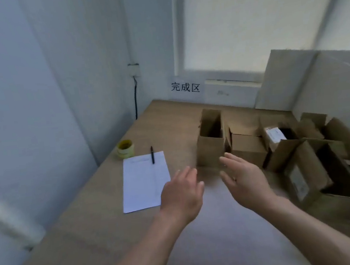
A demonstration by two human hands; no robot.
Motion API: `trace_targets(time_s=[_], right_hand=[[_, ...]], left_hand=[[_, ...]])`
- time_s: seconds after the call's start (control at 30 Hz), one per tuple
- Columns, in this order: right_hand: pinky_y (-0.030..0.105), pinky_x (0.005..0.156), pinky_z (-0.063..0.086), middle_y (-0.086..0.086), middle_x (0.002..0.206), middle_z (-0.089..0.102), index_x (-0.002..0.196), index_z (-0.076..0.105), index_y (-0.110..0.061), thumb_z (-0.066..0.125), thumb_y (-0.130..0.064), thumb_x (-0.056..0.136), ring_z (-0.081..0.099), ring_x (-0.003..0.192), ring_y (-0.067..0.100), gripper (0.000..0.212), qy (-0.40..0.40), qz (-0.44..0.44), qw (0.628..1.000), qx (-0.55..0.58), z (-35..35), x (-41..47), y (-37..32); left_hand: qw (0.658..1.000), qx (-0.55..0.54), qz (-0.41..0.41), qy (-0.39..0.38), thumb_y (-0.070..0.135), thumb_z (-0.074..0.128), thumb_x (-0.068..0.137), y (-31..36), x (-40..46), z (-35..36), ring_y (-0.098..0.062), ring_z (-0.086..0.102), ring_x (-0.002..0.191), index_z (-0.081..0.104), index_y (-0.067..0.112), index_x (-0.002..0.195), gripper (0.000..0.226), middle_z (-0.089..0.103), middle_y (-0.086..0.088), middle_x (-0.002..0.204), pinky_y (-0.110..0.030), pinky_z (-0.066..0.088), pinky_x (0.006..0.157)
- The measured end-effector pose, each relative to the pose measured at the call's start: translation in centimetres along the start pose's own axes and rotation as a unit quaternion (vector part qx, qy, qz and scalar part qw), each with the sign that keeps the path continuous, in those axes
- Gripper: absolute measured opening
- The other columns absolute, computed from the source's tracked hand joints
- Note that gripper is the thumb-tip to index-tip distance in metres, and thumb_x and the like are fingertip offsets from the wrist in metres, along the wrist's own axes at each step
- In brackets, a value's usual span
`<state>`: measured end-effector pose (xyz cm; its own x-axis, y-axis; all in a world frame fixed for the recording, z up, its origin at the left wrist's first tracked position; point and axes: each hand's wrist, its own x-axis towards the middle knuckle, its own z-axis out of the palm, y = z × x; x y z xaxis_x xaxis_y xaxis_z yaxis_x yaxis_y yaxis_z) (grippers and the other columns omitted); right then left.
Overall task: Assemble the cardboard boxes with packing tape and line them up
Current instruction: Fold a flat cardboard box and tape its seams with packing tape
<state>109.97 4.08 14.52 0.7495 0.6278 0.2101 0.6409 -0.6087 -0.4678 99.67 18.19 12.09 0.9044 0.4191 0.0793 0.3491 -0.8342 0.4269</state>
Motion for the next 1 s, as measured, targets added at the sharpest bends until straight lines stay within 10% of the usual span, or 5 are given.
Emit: trace_targets(time_s=[0.37, 1.0], right_hand=[[0.035, 0.106, 0.038, -0.004, 0.155, 0.040, 0.144, 0.049, -0.023, 0.055, -0.031, 0.098, 0.048, 0.134, 0.022, 0.048, -0.178, -0.241, 0.953, 0.046, 10.7, -4.9, -18.8], [0.031, 0.099, 0.042, -0.004, 0.159, 0.032, 0.147, 0.044, -0.020, 0.049, -0.036, 0.100, 0.048, 0.134, 0.019, 0.050, -0.371, -0.509, 0.773, 0.080, 18.0, -30.7, -36.5]], left_hand=[[0.949, 0.111, -0.283, 0.084, 0.044, 0.028, 0.097, -14.9, -20.7, -7.2, -0.023, 0.048, 0.119, 0.055, 0.020, 0.118, 0.042, 0.056, -0.001, 0.127, -0.039, 0.043, 0.097], [0.772, 0.103, -0.604, 0.169, 0.041, 0.035, 0.102, -13.3, -58.5, -6.4, -0.018, 0.038, 0.134, 0.045, 0.020, 0.140, 0.045, 0.046, 0.003, 0.144, -0.039, 0.040, 0.105]])
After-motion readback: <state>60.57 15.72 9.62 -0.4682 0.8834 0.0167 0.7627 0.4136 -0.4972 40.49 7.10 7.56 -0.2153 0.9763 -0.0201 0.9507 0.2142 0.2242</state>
